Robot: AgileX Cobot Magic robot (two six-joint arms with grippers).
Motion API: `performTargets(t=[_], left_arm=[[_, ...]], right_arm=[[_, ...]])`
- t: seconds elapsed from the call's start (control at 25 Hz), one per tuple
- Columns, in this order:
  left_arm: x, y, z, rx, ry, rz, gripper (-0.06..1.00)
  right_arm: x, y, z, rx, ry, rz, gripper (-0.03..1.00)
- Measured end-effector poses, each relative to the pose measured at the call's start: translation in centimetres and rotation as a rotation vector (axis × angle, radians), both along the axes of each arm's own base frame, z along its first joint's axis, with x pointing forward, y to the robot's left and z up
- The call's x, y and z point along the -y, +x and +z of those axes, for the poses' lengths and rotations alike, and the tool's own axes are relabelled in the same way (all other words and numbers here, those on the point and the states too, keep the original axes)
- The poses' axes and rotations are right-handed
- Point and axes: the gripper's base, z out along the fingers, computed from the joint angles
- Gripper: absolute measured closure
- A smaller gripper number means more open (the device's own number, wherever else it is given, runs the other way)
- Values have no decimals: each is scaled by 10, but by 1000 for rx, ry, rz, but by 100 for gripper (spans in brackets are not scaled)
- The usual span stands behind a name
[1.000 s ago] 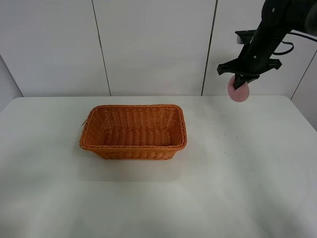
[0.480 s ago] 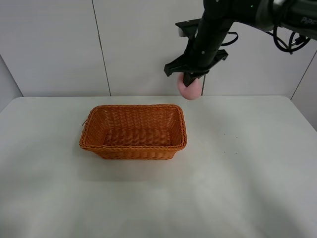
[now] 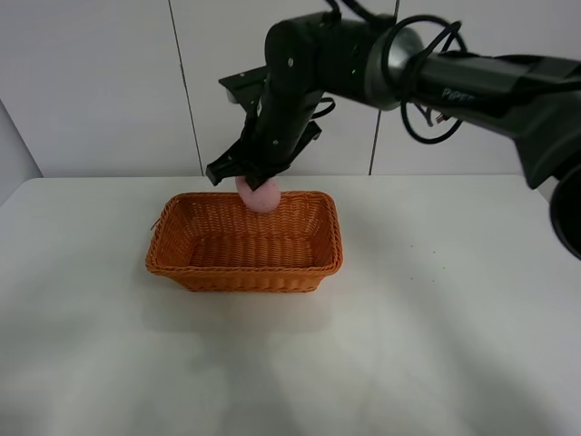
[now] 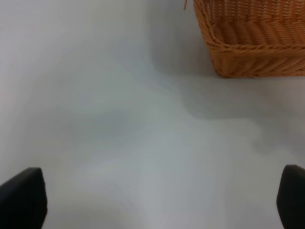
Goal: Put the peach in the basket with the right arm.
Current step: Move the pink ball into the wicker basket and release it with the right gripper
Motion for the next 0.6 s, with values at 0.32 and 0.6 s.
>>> performTargets(t=[0.32,0.6], left_arm=[[0,0,0,0,0,0,-5],[0,0,0,0,0,0,-5]], right_arm=[[-15,18,-79,-40,-31,0,88],[-16,18,-86,-55,-36,-4,33]])
